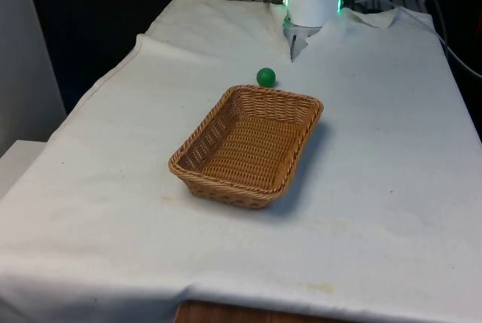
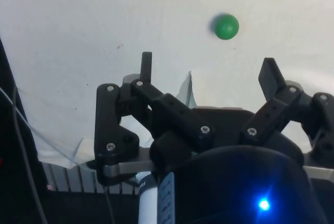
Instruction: Pick up the ball and place it into the basket.
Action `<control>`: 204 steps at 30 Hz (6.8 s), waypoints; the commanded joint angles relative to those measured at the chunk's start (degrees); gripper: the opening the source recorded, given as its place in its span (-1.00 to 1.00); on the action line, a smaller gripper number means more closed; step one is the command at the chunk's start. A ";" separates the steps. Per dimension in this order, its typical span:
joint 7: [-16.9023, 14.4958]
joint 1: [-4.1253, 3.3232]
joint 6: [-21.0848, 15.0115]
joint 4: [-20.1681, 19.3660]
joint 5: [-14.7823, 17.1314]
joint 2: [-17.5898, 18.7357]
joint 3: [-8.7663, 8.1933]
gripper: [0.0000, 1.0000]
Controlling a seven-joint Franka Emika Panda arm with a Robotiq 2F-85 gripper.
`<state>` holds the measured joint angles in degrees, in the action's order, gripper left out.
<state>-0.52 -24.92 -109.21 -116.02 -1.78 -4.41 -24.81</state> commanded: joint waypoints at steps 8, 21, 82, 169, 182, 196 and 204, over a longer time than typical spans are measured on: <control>1.38 0.06 -3.61 -6.02 -2.01 -4.30 0.46 1.00; 2.18 0.23 -8.02 -14.27 -3.90 -9.80 0.57 1.00; -3.27 1.72 -36.50 -43.72 -9.63 -15.81 -11.52 1.00; 0.86 1.09 -68.47 -46.58 -7.85 14.32 -10.08 1.00; 3.44 1.26 -71.16 -45.55 -8.82 17.82 -9.68 0.32; 3.90 0.29 -71.56 -44.92 -9.17 19.19 -10.77 -0.97; 2.98 -0.23 -68.75 -44.75 -9.63 15.36 -12.20 -0.97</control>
<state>2.81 -24.64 -179.68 -160.94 -10.94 12.38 -36.04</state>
